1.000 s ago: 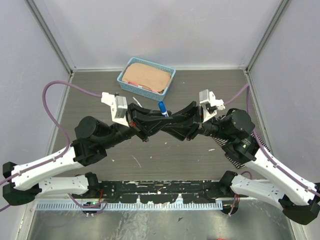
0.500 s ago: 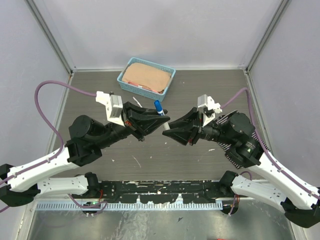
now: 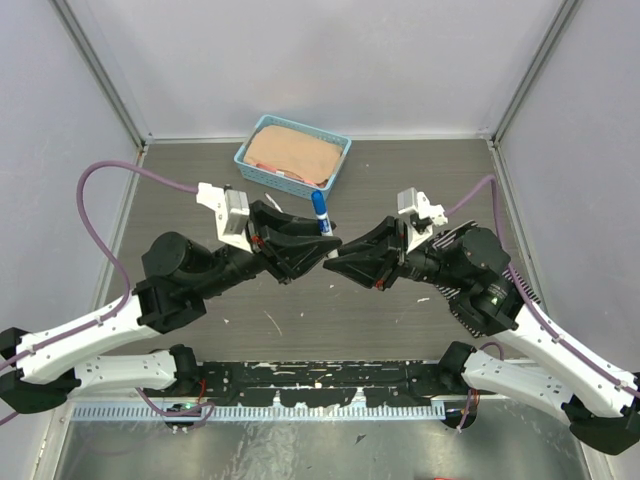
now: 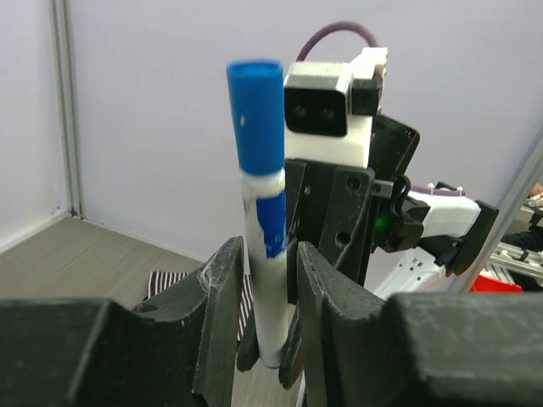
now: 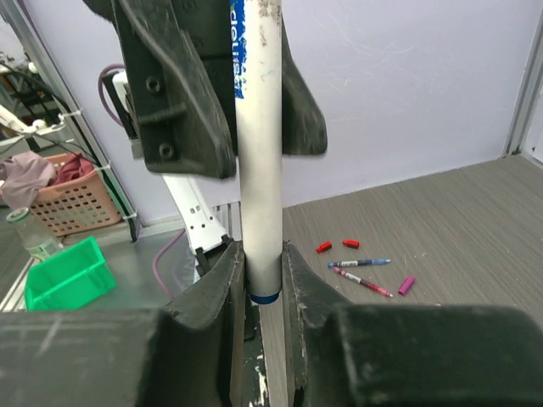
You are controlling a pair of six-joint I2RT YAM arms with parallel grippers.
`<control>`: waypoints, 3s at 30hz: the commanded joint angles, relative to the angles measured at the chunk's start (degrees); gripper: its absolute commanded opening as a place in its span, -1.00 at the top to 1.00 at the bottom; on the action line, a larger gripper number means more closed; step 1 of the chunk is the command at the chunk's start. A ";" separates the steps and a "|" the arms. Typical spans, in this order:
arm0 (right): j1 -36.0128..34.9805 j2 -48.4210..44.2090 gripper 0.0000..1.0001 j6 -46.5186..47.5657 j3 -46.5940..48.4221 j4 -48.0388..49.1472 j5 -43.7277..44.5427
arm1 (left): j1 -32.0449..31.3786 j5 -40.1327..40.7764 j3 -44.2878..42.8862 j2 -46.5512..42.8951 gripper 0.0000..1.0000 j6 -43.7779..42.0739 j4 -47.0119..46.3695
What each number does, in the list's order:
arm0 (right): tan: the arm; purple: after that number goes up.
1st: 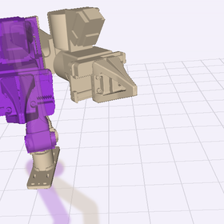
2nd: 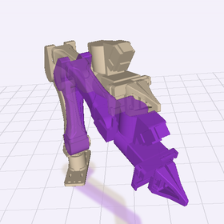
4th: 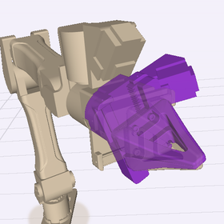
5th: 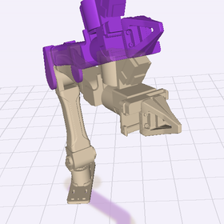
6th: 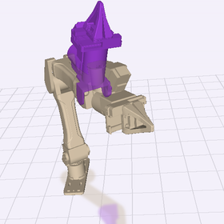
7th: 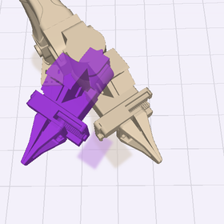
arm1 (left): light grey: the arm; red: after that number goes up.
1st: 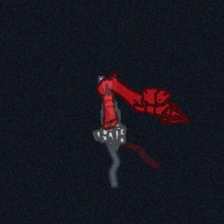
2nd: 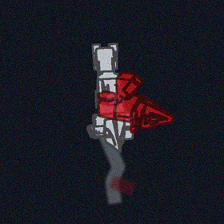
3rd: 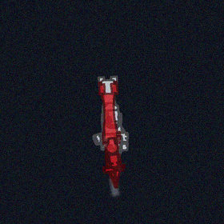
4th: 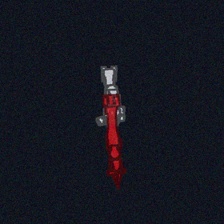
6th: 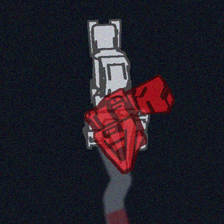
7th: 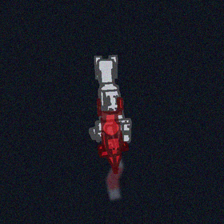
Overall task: Insert the pens into the pen caps
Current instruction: Adjust the pen, then remove the pen cap from the pen.
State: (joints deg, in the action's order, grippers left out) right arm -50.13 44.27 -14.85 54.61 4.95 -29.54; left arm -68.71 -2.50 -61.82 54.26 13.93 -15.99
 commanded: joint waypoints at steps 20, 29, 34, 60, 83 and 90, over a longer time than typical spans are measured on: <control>0.13 -0.76 0.11 1.91 2.73 -4.39 5.67 | -0.13 1.24 0.62 0.24 1.00 2.81 0.94; 0.21 -7.98 -0.32 3.62 5.10 -20.20 22.13 | -0.13 5.65 -1.91 -3.37 1.00 -2.90 18.58; 0.16 -7.97 -0.33 -2.46 8.30 -15.73 26.29 | -0.13 7.92 -2.02 -2.00 1.00 -3.16 24.99; 0.12 5.39 0.15 -14.44 15.61 -12.82 30.90 | -0.11 5.34 -4.36 3.76 1.00 -0.87 28.37; 0.14 6.85 0.87 -12.22 14.88 -16.15 26.46 | -0.12 7.90 -4.12 3.92 1.00 0.06 28.95; 0.17 4.57 0.99 -11.26 15.06 -14.54 29.35 | -0.11 6.95 -4.00 4.61 1.00 -0.05 29.24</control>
State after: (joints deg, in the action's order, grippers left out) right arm -50.02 50.61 -27.55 68.18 -12.21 -1.87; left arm -68.69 5.04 -64.10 58.67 13.98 14.39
